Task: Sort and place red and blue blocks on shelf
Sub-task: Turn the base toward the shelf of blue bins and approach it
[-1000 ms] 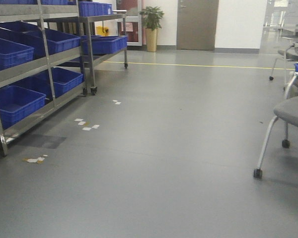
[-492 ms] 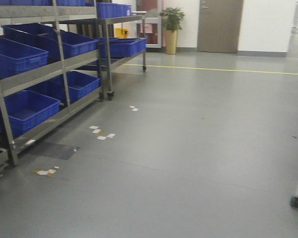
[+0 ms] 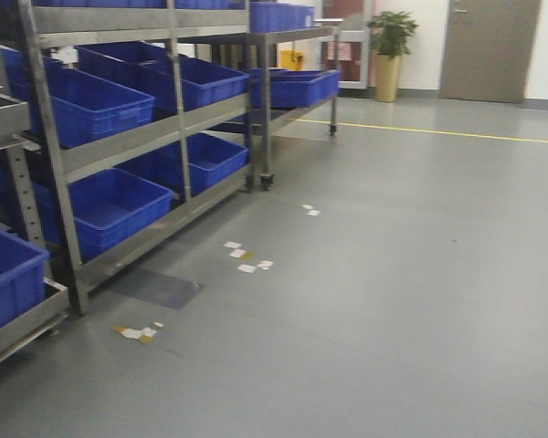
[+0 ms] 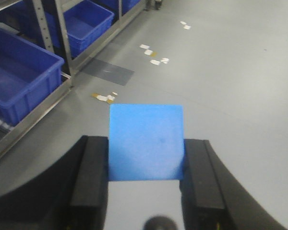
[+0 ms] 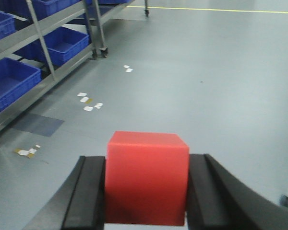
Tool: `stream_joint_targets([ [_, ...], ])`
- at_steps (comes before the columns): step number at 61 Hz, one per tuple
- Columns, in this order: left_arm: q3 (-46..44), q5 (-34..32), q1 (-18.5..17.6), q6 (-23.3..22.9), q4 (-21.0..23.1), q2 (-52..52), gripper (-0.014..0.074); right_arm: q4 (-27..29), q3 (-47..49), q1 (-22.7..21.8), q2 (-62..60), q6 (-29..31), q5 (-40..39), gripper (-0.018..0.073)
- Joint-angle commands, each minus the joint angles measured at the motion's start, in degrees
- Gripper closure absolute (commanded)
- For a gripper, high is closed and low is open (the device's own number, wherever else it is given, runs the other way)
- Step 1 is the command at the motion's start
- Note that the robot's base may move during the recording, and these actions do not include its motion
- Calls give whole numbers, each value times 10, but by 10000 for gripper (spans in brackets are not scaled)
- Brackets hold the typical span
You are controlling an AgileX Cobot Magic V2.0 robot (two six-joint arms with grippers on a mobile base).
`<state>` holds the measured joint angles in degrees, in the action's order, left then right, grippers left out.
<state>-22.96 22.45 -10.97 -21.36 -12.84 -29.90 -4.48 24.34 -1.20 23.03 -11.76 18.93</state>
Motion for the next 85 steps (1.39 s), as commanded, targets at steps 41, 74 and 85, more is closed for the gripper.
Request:
stream_joint_targets([
  [41, -16, -46, 1, -3, -4, -1, 473, -8, 17, -4, 2, 2, -56, 510],
  [74, -16, -46, 1, -3, -4, -1, 473, -8, 17, -4, 2, 2, -56, 510],
  [85, -16, -46, 1, -3, -4, -1, 473, -8, 17, -4, 2, 2, -56, 510],
])
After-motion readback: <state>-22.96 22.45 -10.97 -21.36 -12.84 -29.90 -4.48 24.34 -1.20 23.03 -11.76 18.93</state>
